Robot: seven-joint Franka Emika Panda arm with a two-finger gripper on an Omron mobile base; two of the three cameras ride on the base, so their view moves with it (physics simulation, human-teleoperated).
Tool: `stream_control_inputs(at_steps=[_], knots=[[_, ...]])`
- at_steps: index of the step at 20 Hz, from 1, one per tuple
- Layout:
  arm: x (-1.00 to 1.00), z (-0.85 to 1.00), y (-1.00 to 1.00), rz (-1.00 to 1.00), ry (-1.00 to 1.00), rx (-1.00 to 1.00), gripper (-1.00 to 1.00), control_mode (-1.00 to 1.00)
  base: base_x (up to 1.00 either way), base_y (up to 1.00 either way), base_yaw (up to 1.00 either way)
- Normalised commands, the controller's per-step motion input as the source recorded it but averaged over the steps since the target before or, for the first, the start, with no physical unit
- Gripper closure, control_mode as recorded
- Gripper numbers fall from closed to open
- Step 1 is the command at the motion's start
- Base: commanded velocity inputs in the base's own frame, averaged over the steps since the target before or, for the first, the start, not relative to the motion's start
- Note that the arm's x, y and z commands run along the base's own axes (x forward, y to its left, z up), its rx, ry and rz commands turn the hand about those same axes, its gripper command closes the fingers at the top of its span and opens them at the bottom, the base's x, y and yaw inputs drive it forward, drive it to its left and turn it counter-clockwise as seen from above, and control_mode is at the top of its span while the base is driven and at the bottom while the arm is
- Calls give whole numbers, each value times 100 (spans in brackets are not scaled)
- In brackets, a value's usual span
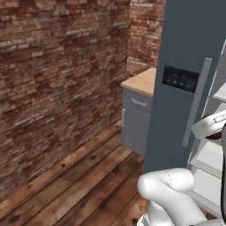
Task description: Place the beer on the top shelf of the fridge to keep it out of children's reach, and place the cucumber and orange on lower shelves for easy access.
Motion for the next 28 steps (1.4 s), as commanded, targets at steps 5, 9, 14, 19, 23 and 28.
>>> stream_control_inputs(at_steps=[5,9,14,19,23,28], knots=[[0,0,0,0,0,0,100,100,5,14,-62],[0,0,0,0,0,0,100,100,12,41,-58],[0,0,0,0,0,0,100,100,17,57,-54],[0,0,0,0,0,0,100,100,18,54,-52],[0,0,0,0,0,0,100,100,23,46,-50],[0,0,0,0,0,0,100,100,36,28,-42]])
